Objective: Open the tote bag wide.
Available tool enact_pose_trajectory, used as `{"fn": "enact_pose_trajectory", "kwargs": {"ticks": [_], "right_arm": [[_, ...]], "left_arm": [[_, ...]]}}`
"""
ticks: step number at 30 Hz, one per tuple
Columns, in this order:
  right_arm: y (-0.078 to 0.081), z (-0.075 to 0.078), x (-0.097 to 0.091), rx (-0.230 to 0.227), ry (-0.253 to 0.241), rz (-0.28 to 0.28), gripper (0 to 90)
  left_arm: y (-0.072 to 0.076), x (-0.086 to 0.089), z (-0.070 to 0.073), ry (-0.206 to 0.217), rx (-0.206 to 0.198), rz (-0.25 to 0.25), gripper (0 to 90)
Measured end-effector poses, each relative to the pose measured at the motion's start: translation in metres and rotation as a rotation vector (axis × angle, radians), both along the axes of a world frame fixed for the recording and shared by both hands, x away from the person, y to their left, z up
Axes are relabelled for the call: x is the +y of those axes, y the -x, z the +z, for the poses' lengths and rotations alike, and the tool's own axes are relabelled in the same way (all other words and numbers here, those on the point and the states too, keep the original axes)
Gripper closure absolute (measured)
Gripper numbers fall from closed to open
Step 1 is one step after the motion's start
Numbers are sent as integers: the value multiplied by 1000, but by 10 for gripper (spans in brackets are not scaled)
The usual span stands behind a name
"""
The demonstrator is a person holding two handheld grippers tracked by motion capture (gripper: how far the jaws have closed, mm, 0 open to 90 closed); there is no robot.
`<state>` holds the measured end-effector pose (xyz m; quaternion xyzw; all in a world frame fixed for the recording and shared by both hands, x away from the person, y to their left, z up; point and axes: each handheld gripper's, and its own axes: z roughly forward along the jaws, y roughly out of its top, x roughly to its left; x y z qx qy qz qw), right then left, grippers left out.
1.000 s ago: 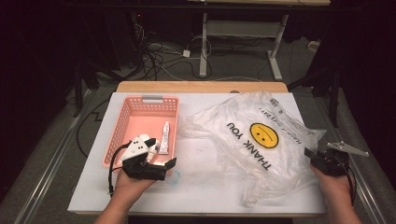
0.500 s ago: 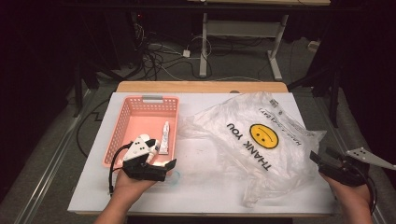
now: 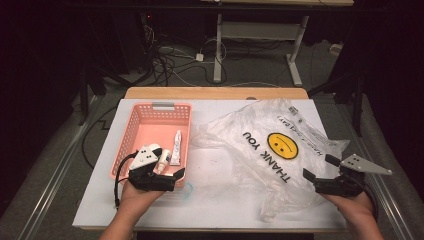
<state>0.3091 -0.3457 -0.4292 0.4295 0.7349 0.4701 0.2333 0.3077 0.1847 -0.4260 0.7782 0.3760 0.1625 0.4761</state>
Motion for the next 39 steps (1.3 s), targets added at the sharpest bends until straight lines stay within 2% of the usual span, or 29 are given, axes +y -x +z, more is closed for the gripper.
{"fn": "enact_pose_trajectory", "kwargs": {"ticks": [8, 15, 22, 27, 29, 31, 39], "right_arm": [[-7, 5, 39, -15, 30, 65, 0], [-25, 12, 69, -15, 52, 119, 0], [-43, 11, 92, -2, 66, 147, 0], [-54, 11, 104, 13, 80, 170, 0], [-56, 11, 107, 32, 85, 181, 55], [-54, 8, 107, 28, 80, 189, 85], [-52, -2, 109, 70, 99, 204, 157]], "left_arm": [[1, 1, 0, -1, -3, 5, 0], [0, 2, -2, 5, 16, -1, 0], [0, 2, -2, -5, 14, -7, 0], [0, 3, -2, 17, 23, -10, 0], [0, 3, -2, 17, 21, -10, 0], [1, 4, -2, 15, 18, -6, 0], [3, 4, -2, 8, 4, 3, 0]]}}
